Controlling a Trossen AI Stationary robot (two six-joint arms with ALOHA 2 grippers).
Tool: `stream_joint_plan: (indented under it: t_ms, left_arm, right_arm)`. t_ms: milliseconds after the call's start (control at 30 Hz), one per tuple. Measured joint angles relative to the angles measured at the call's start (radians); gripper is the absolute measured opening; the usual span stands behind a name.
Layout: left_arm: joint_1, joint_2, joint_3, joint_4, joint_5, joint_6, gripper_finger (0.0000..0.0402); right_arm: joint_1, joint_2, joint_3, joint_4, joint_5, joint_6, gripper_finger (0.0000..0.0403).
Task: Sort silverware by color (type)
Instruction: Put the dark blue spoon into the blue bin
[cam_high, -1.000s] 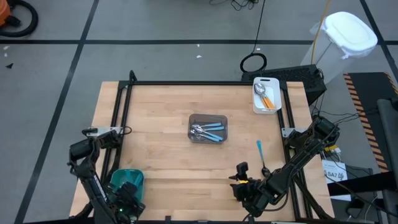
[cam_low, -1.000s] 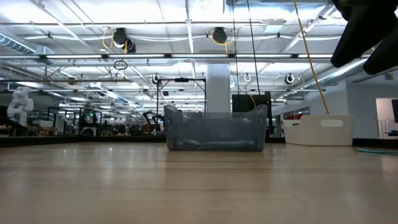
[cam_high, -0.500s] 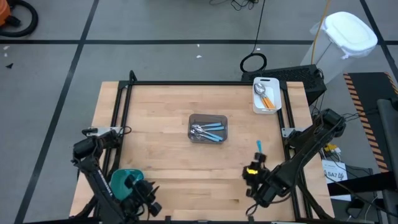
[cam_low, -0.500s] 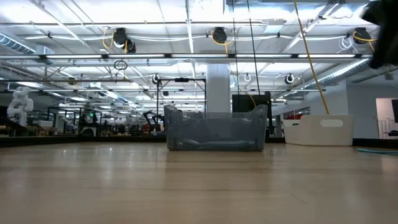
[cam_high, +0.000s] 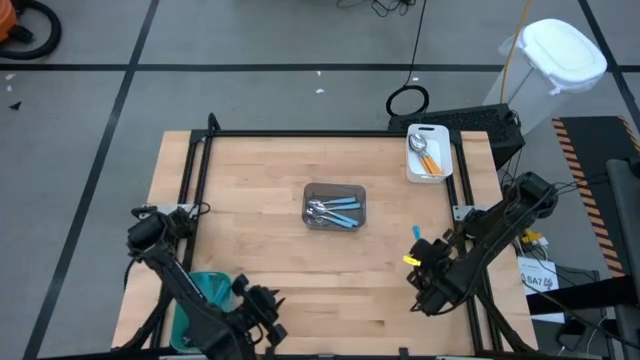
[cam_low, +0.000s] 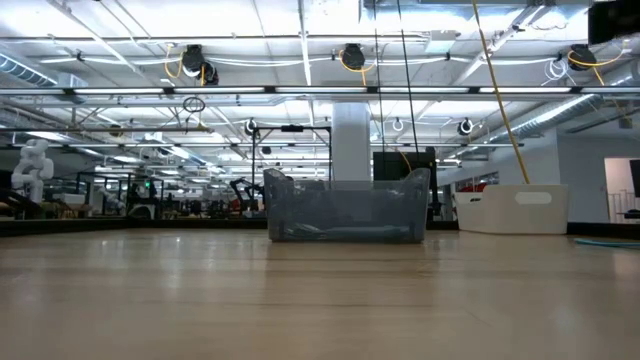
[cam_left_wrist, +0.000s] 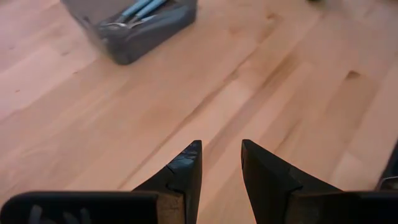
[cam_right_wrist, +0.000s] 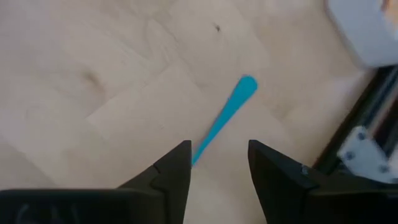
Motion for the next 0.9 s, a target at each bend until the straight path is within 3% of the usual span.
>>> stream_joint_plan:
  t_ms: [200,533,900]
  left_arm:
    - [0.01,0.0,0.0,0.1,-0.01,0.047,0.0113]
    - [0.006,0.0,0.0,0.226,-0.042,0.082,0.0113]
    - [0.023,0.042,0.0,0.278,-0.07,0.098,0.0113]
  right_arm:
    - [-0.026,0.0,-0.101,0.117,-0.052,0.043,0.017]
    - [-0.033,0.0,-0.244,0.295,-0.024,0.149,0.0183]
    - [-0.025,0.001,-0.272,0.363,-0.057,0.182,0.0183]
